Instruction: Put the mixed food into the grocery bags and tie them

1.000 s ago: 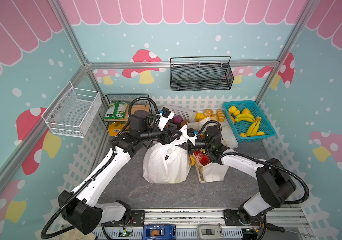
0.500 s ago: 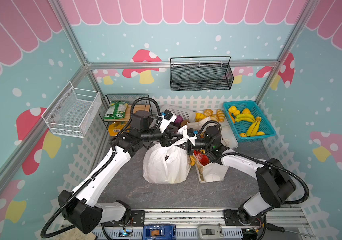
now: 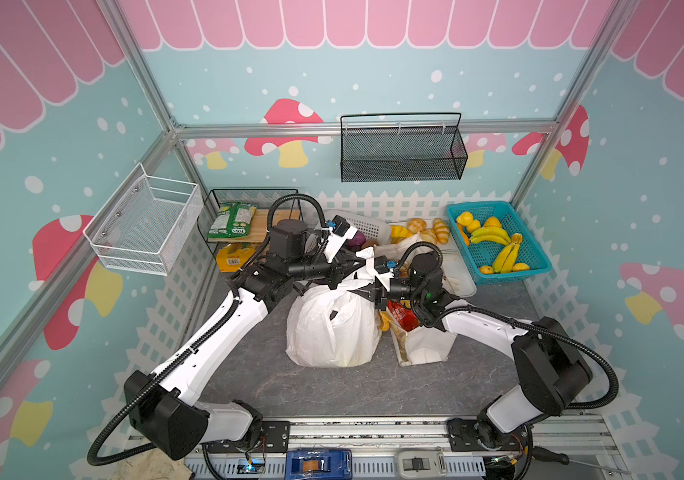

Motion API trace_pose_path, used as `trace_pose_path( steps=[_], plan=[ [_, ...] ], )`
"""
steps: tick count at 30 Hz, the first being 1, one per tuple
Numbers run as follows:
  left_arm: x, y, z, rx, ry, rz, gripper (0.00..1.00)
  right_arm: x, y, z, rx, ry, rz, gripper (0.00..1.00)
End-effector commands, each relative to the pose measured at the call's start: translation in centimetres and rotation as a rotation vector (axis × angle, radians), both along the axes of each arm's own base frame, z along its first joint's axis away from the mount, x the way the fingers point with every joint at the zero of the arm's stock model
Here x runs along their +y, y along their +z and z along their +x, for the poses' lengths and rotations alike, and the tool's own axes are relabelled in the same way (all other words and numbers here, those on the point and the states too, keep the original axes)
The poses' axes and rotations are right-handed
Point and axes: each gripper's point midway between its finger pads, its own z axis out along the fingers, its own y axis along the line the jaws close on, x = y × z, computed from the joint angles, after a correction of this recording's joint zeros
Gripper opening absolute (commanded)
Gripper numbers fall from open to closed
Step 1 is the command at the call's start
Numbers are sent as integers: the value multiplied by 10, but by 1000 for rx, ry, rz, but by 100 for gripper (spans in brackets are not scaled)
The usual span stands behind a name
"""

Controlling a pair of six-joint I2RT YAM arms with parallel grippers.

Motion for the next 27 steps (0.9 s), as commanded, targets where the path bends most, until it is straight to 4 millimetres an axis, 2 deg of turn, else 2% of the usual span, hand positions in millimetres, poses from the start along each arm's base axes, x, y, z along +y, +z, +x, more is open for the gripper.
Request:
trace_pose_path(
  steps=[1, 5, 13, 16, 19, 22, 27],
  plan=[
    [11, 26, -1, -77, 70, -101, 0, -5, 7, 1, 25, -56, 34, 14],
    [21, 19, 1, -61, 137, -153, 0, -7, 11, -2, 62, -52, 82, 14],
    [25, 23, -2, -29, 163, -286, 0, -5, 14, -8, 115, 3, 140, 16],
    [31, 21, -5, -51, 180, -283, 0, -4, 12, -4, 145, -11, 145, 11],
    [34, 17, -14, -93, 168, -270, 0, -5, 10, 5, 201, -39, 151, 5],
    [39, 11, -25, -152, 156, -250, 0, -3, 8, 11, 252, -43, 152, 3],
    [45, -14, -43, -268, 134, -134, 0, 0, 8, 14, 298, -34, 149, 2]
  ],
)
